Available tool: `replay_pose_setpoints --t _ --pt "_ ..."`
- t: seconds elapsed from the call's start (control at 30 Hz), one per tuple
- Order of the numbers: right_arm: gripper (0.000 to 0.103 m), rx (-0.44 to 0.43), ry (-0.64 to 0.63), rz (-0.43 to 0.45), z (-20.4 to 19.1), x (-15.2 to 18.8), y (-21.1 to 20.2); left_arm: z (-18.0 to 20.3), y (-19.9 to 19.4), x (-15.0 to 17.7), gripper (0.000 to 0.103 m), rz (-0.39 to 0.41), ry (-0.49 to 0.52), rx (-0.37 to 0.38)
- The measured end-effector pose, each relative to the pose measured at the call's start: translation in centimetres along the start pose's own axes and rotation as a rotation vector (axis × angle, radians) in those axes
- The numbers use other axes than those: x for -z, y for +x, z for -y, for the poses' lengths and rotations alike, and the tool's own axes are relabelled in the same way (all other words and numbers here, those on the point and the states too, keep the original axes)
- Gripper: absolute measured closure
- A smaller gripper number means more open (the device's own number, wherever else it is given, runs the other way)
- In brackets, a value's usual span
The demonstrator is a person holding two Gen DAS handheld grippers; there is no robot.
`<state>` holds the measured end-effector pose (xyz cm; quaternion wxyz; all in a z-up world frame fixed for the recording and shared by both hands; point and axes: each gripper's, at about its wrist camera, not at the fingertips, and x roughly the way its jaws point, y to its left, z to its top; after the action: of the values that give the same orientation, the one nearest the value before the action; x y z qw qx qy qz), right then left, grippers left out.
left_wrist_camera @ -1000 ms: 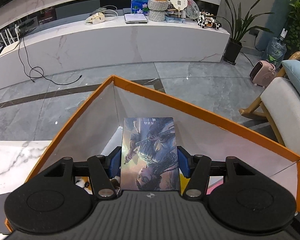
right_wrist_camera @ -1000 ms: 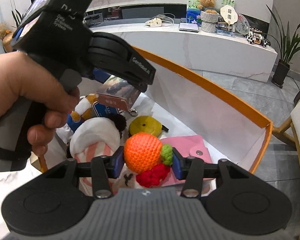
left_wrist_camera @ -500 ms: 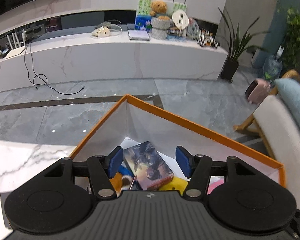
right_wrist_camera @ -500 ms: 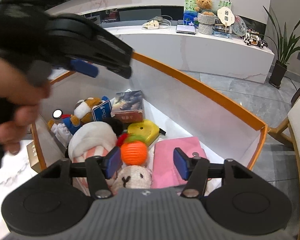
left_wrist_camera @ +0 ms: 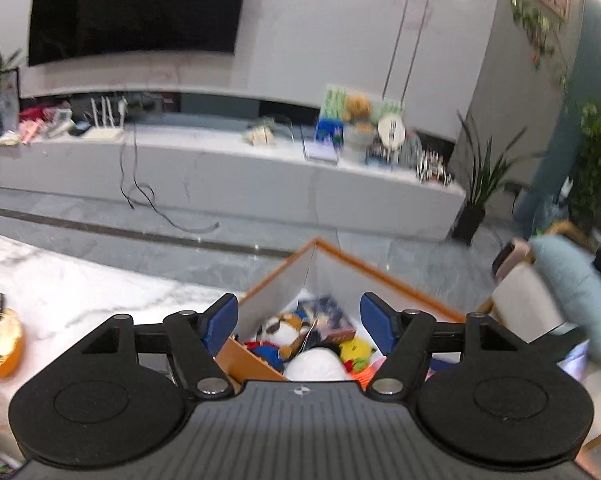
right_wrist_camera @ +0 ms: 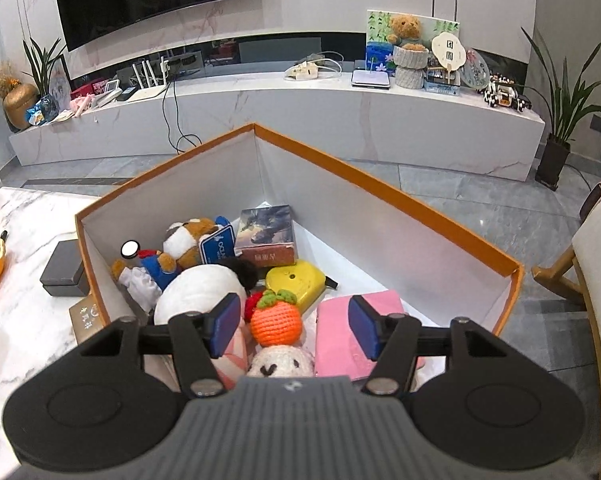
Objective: Organize objects
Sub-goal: 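Lower the book and crocheted orange into the box and open both grippers, then withdraw both grippers from the box toward the grey box and gold gift box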
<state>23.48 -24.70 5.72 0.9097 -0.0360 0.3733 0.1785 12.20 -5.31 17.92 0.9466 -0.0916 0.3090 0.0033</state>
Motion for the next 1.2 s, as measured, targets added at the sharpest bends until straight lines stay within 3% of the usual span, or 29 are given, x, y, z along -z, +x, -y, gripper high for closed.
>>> replay_pose_setpoints --t 0.07,0.13,0.27,0.4,0.6,0.77,1.0,1.2 --pt "0.041 0.005 -0.001 0.011 -0.2 0.0 -0.3 0.6 -3.3 -1.2 0.021 0.021 0.004 0.011" --pt "0.041 0.003 0.006 0.026 -0.2 -0.1 -0.9 1.0 -6.5 -1.6 0.013 0.072 0.011 0.054" --pt "0.040 -0.020 0.020 0.068 -1.1 -0.4 -1.8 1.3 -10.9 -1.0 0.012 0.142 0.017 0.130" --pt "0.039 -0.053 -0.008 0.089 -3.2 -0.1 -2.2 0.4 -11.4 -1.2 0.012 0.127 -0.024 0.172" --pt "0.039 -0.191 -0.125 0.139 -7.8 0.9 -3.3 -2.3 -11.4 -1.5 0.013 0.139 -0.077 0.151" --pt "0.038 -0.252 -0.224 0.115 -12.0 2.2 -3.3 -4.0 -12.9 -1.4 0.015 0.162 -0.089 0.193" --pt "0.037 -0.234 -0.313 0.018 -15.7 3.6 0.4 -7.6 -14.1 -2.2 0.018 0.197 -0.191 0.206" --pt "0.039 -0.201 -0.348 -0.045 -17.5 4.8 4.3 -8.9 -15.4 -2.3 0.018 0.233 -0.165 0.227"
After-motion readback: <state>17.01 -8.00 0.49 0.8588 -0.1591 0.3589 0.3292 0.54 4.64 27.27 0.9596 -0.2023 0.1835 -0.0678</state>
